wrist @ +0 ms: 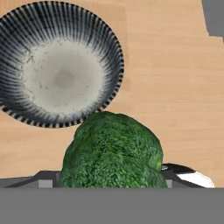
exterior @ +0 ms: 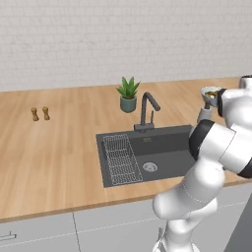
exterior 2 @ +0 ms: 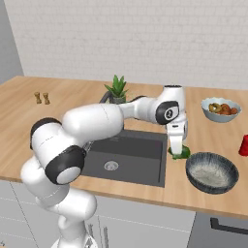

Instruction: Pick the broccoli from the sink and place it in the bowl. Then pick the bowl and place it in the microwave. Then close the microwave door and press the start button.

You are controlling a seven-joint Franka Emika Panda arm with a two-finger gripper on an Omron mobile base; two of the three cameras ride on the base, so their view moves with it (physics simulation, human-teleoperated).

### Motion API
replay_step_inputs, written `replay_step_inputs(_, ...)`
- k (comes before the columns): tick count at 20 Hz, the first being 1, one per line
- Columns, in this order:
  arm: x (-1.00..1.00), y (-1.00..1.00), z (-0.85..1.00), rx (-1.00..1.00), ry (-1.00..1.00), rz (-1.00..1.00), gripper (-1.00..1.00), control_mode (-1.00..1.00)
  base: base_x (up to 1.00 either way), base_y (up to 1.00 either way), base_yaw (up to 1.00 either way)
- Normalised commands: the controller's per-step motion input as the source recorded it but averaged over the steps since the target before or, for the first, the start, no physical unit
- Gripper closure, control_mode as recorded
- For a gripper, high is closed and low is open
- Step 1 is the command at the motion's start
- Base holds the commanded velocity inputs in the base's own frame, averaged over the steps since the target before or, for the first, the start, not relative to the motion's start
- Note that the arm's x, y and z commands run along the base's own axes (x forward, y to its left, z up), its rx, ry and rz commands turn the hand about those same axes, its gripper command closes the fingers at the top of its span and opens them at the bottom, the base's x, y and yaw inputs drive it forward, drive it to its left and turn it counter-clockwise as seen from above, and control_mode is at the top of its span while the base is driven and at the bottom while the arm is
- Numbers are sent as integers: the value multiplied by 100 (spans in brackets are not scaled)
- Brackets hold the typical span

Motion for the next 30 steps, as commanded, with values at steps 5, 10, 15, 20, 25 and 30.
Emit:
replay_step_inputs(5,0,-57,-1,4,-1,0,100,-100,0,0,0)
replay_step_inputs(10,5,-39,-17,3,-3,0,100,-100,0,0,0)
replay_step_inputs(15,21,-37,-28,5,-5,0,100,-100,0,0,0)
replay_step_inputs(20,25,-19,-30,2,-4,0,100,-100,0,0,0)
replay_step_inputs(25,18,-13,-29,0,-3,0,100,-100,0,0,0)
replay_step_inputs(30,20,-9,-37,0,-1,0,100,-100,0,0,0)
